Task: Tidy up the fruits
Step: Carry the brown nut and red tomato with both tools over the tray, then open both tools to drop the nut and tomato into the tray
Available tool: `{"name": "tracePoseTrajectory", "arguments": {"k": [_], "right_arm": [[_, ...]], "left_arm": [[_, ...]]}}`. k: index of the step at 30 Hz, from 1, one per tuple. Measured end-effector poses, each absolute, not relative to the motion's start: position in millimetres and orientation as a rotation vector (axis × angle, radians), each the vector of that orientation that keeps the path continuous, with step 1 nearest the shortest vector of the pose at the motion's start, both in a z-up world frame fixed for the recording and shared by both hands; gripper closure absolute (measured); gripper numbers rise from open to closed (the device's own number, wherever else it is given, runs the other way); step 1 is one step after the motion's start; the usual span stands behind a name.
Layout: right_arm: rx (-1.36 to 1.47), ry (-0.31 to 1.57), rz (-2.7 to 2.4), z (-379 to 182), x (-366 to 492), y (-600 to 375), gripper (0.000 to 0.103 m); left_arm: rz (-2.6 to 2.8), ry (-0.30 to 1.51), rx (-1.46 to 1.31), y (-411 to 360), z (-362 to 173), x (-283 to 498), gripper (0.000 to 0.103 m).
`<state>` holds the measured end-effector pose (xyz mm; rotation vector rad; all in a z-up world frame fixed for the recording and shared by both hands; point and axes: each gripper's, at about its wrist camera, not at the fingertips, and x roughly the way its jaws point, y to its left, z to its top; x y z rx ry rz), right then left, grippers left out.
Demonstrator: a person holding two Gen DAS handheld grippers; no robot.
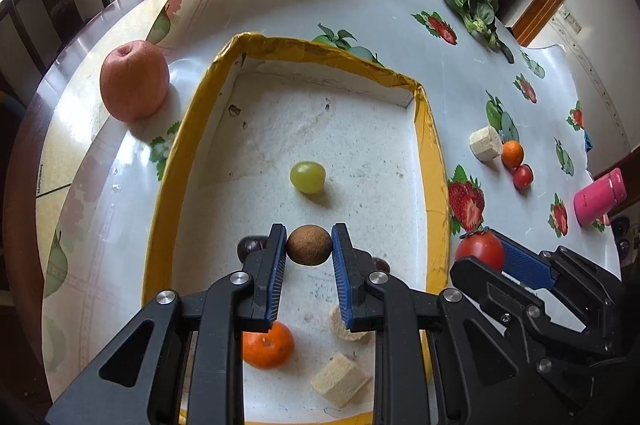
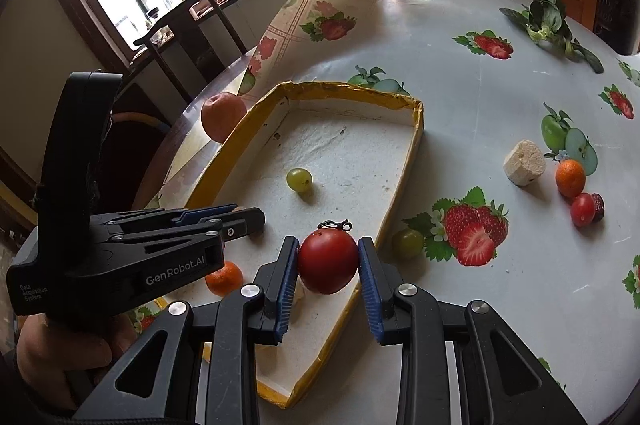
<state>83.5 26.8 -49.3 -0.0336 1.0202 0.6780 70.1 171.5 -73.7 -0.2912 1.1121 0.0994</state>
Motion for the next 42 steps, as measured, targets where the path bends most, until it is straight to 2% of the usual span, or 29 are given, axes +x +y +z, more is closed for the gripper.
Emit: {"name": "tracePoseTrajectory", "arguments": {"k": [10, 20, 22, 24, 27, 30, 31, 33, 42], "right_arm": [[-0.092, 1.052, 0.700, -67, 125, 76, 0.073], [-0.152, 1.139, 0.709, -108, 134, 93, 0.073], [-0.156, 1.148, 0.704, -111, 134, 93, 0.072], [-0.159, 1.144, 0.707, -110, 134, 94, 0.072], [-0.169, 1.155, 0.708, -110, 134, 95, 0.071], [-0.158, 1.146, 0.703, -105, 133, 92, 0.065], [-0.152, 1.140, 0.701, -101, 132, 90, 0.064], [-0.141, 1.128, 0.703, -94, 128, 85, 0.059], [-0.083, 1.071, 0.692, -62, 102, 48, 0.059]], "left_arm": [[0.161, 1.158, -0.253, 194, -89, 132, 0.083], [0.191, 1.225, -0.236, 197, -116, 144, 0.081], [0.192, 1.214, -0.237, 199, -115, 143, 0.073], [0.189, 1.211, -0.238, 198, -115, 142, 0.073], [0.190, 1.211, -0.249, 197, -112, 141, 0.066], [0.202, 1.183, -0.240, 195, -102, 135, 0.044], [0.207, 1.172, -0.240, 195, -99, 132, 0.041], [0.210, 1.160, -0.253, 197, -93, 126, 0.041], [0.183, 1.111, -0.308, 188, -67, 96, 0.041]]}}
